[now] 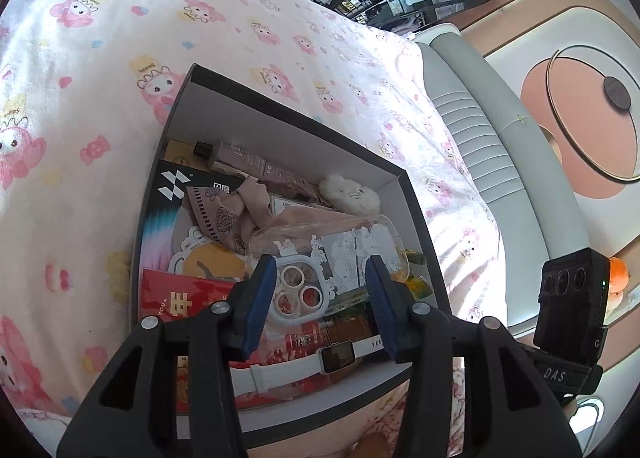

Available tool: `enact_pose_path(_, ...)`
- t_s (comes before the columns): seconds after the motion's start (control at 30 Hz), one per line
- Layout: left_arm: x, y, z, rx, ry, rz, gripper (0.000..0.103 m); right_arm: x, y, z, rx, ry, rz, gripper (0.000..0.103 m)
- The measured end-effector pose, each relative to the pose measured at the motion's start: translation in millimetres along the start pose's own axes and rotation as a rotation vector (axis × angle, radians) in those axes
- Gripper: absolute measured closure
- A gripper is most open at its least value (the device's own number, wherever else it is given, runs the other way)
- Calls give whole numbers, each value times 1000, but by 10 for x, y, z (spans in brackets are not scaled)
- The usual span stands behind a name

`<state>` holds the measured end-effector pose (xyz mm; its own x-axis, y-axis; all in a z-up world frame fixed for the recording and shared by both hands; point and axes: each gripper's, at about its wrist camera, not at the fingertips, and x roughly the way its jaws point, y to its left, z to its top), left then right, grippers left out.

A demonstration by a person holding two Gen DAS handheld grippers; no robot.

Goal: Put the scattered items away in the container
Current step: 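Carry the clear phone case over the box and lower it inside, then press the phone case flat among the box items with the right gripper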

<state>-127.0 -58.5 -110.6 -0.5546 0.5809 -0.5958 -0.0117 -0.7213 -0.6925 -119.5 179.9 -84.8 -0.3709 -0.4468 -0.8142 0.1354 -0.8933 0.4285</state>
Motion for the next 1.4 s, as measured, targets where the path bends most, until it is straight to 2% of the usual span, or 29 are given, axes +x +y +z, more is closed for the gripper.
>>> enact_pose_path(0.2,91,-14,-28,3,22,30,56,-30,-207,259,5,-93,-177,53)
enact_pose_path(0.27,124,-33,-37,14,28,44,56,45,-272,364,4,-93,-191,53)
enact_pose_path(0.4,229,-50,-42,22,48,72,53,277,-294,503,-16,-27,-147,53)
enact_pose_path(0.5,277,-60,-44,27,66,72,53,328,-223,488,-42,-1,-120,53)
enact_pose_path(0.63,251,-98,-61,43,63,57,53,323,-76,307,-51,67,36,53)
enact_pose_path(0.67,237,-105,-69,45,59,56,53,305,-27,250,-67,71,53,53)
enact_pose_path(0.73,210,-112,-77,49,49,69,53,271,38,171,-100,62,11,53)
enact_pose_path(0.8,203,-113,-72,53,41,90,53,266,44,165,-123,39,-89,53)
enact_pose_path(0.9,215,-98,-60,53,35,128,53,327,9,219,-127,39,-175,53)
enact_pose_path(1.03,288,-140,25,72,46,191,53,452,98,205,-241,39,-311,53)
enact_pose_path(1.13,440,-215,191,108,108,312,53,580,88,208,-253,91,-284,53)
enact_pose_path(1.2,561,-236,291,125,144,384,53,588,69,268,-243,88,-284,53)
enact_pose_path(1.4,916,-61,402,86,263,425,54,569,17,370,-235,81,-259,53)
